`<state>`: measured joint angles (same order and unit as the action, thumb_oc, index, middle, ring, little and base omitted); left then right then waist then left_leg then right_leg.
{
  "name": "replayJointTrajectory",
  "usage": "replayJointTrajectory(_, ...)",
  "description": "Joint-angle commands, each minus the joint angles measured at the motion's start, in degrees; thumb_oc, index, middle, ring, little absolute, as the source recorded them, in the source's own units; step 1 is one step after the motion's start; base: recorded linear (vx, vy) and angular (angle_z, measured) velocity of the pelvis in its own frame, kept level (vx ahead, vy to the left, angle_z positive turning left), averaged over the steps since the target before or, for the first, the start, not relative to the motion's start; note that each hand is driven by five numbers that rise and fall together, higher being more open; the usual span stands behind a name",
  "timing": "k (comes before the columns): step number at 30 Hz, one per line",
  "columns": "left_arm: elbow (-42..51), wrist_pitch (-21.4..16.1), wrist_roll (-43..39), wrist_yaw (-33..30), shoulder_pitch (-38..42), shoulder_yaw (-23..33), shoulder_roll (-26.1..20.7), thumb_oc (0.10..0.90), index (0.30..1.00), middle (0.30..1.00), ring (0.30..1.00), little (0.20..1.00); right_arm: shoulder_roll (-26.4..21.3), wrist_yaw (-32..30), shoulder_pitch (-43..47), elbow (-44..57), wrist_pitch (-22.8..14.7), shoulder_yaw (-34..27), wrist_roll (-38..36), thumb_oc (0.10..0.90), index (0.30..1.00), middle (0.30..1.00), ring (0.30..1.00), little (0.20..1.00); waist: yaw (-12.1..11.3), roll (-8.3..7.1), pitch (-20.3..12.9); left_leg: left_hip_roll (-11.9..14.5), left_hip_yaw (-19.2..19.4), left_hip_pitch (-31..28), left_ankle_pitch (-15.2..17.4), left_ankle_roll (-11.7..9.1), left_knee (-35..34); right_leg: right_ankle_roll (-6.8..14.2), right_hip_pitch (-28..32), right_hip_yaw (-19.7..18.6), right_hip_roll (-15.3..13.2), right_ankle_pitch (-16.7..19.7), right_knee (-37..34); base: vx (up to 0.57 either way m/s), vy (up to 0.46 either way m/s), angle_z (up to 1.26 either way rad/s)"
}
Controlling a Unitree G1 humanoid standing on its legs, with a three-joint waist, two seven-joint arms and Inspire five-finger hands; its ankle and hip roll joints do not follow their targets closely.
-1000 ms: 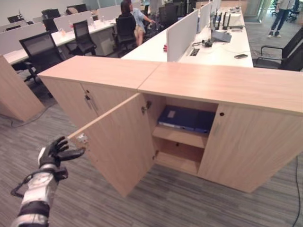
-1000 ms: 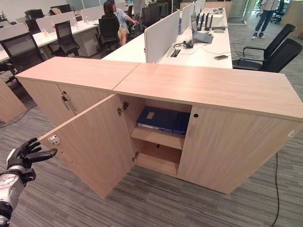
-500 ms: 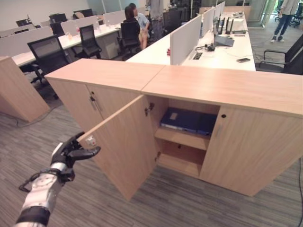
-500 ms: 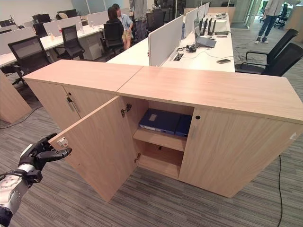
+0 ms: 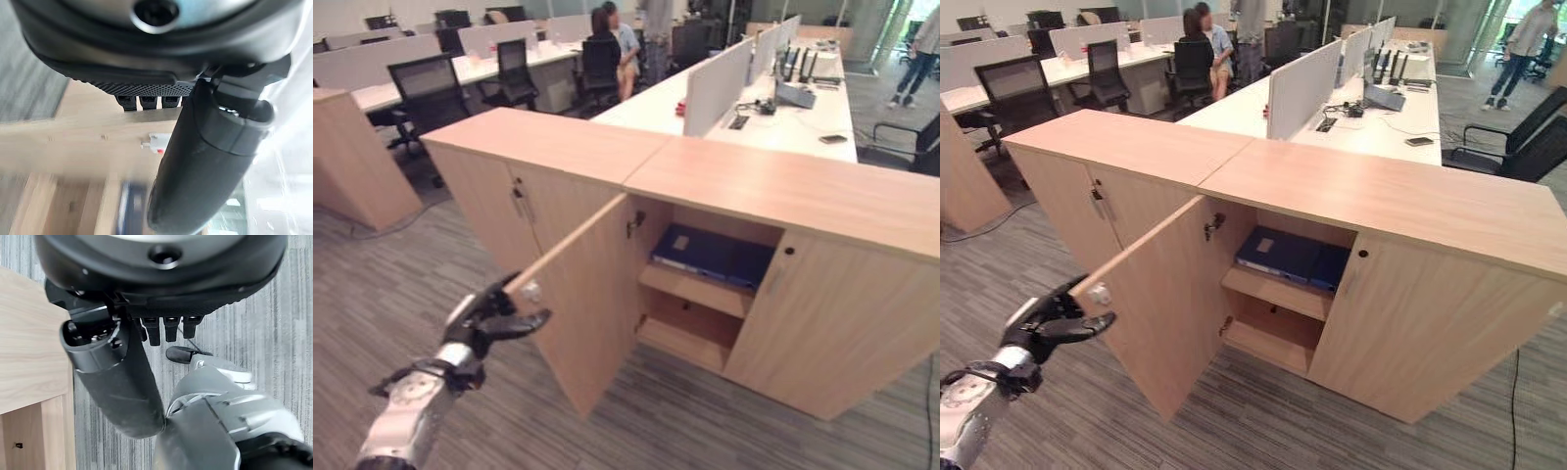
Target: Put the empty folder in the office cabinet
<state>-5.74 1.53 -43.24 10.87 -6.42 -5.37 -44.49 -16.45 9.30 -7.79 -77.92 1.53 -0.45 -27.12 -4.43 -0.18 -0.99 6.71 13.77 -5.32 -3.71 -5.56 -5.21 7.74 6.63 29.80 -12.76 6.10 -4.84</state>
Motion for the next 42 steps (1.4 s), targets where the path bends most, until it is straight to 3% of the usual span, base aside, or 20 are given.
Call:
replayJointTrajectory(1, 17.9, -2.1, -8.8, 12.1, 10.9, -13.3, 4.2, 0.800, 0.900, 0.900, 0.900, 0.900, 2.0, 0.7, 5.4, -4.1, -0.2, 1.7, -0.7, 0.800, 0.900, 0.900, 0.900, 0.900, 4.2, 0.72, -0.9, -0.7, -1.1, -3.4, 8.1, 1.1, 0.2, 3.3, -3.5, -3.2, 0.2, -1.1, 1.1, 0.00, 0.000, 0.10)
replayJointTrajectory(5, 21.0, -1.0, -11.3, 10.4, 18.4, -24.2, 11.3, 0.800, 0.900, 0.900, 0.900, 0.900, 2.9, -0.2, 6.5, -3.9, -0.4, 4.3, -1.0, 0.800, 0.900, 0.900, 0.900, 0.900, 4.9, 0.41, -0.5, -0.8, -1.5, -3.1, 8.2, 1.4, 0.2, 3.3, -3.7, -3.3, 0.2, -1.2, 1.3, -0.01, -0.010, 0.03)
replayJointTrajectory(8, 19.8, -1.2, -11.3, 8.3, 24.6, -29.3, 16.9, 0.800, 0.900, 0.900, 0.900, 0.900, 3.3, -1.1, 7.5, -3.2, -0.7, 5.8, -1.5, 0.800, 0.900, 0.900, 0.900, 0.900, 5.6, 0.23, -0.2, -0.8, -1.7, -2.8, 8.1, 1.5, 0.2, 3.2, -4.0, -3.5, 0.4, -1.4, 1.4, -0.03, -0.022, -0.12)
replayJointTrajectory(13, 20.3, -1.3, -10.4, 7.9, 26.3, -30.8, 18.4, 0.800, 0.900, 0.900, 0.900, 0.900, 3.3, -1.5, 8.2, -3.2, -0.8, 6.4, -1.5, 0.800, 0.900, 0.900, 0.900, 0.900, 6.0, -0.15, 0.1, -1.1, -1.0, -2.4, 7.1, 1.7, 0.2, 2.5, -4.5, -3.0, 0.0, -0.8, 1.5, -0.02, -0.008, -0.16)
replayJointTrajectory(24, 14.4, -0.9, -11.7, 7.6, 17.6, -27.1, 21.0, 0.800, 0.900, 0.900, 0.900, 0.900, 3.5, -1.6, 8.4, -4.1, -0.8, 6.5, -0.4, 0.800, 0.900, 0.900, 0.900, 0.900, 6.2, -0.19, 0.4, 0.0, 0.0, -3.3, 7.0, 1.2, 0.2, 1.9, -4.1, -4.1, 1.0, -1.4, 1.0, 0.00, -0.010, -0.03)
replayJointTrajectory(27, 12.1, -1.5, -5.5, 7.0, 9.4, -21.7, 19.3, 0.800, 0.900, 0.900, 0.900, 0.900, 3.4, -1.6, 8.1, -4.2, -0.9, 4.8, -1.1, 0.800, 0.900, 0.900, 0.900, 0.900, 5.5, 0.00, 0.4, 0.7, 0.2, -3.4, 6.8, 0.9, 0.2, 1.5, -3.9, -4.3, 1.7, -1.9, 0.8, 0.01, -0.040, -0.07)
replayJointTrajectory(31, 6.8, -2.2, -1.7, 6.6, 4.0, -17.7, 20.7, 0.800, 0.900, 0.900, 0.900, 0.900, 3.6, -1.6, 7.8, -4.0, -1.2, 4.0, -2.2, 0.800, 0.900, 0.900, 0.900, 0.900, 5.1, 0.42, 0.3, 1.9, 0.0, -4.2, 7.4, 0.1, 0.2, 1.6, -3.2, -5.2, 2.9, -3.2, 0.6, 0.04, -0.050, -0.06)
replayJointTrajectory(35, 2.1, -6.5, 7.5, 4.2, 1.0, -13.5, 22.0, 0.800, 0.900, 0.900, 0.900, 0.900, 4.2, -1.7, 7.6, -3.4, -1.7, 2.9, -4.1, 0.800, 0.900, 0.900, 0.900, 0.900, 4.5, -0.22, 0.6, 2.6, 0.7, -3.5, 5.8, -0.1, 0.2, 0.4, -3.6, -4.9, 3.4, -3.3, 0.5, -0.01, -0.110, -0.05)
replayJointTrajectory(36, -15.8, -7.4, 15.9, 2.6, 0.6, -12.8, 24.2, 0.800, 0.900, 0.900, 0.900, 0.900, 4.2, -2.4, 7.3, -2.6, -2.4, 2.8, -5.3, 0.800, 0.900, 0.900, 0.900, 0.900, 4.7, -0.03, 0.5, 4.7, 1.0, -4.2, 5.9, -1.4, 0.6, 0.0, -3.3, -6.6, 5.7, -5.4, 0.3, 0.06, -0.186, 0.05)
replayJointTrajectory(38, -20.8, -7.0, 16.0, 2.5, 1.0, -12.3, 25.4, 0.800, 0.900, 0.900, 0.900, 0.900, 3.9, -2.4, 7.2, -2.7, -2.5, 2.9, -5.1, 0.800, 0.900, 0.900, 0.900, 0.900, 4.9, 0.21, 0.5, 5.2, 1.3, -4.3, 5.7, -1.7, 0.8, -0.4, -3.4, -7.0, 6.3, -5.9, 0.3, 0.03, -0.133, -0.13)
replayJointTrajectory(42, -42.6, -6.7, 18.6, 0.6, 3.0, -8.8, 29.7, 0.800, 0.900, 0.900, 0.900, 0.900, 2.9, -2.5, 7.4, -3.4, -2.5, 3.1, -4.5, 0.800, 0.900, 0.900, 0.900, 0.900, 5.8, 0.26, 0.2, 6.9, 2.1, -4.3, 4.8, -2.6, 2.9, -1.7, -3.3, -8.6, 8.4, -7.3, 0.3, 0.00, -0.105, -0.25)
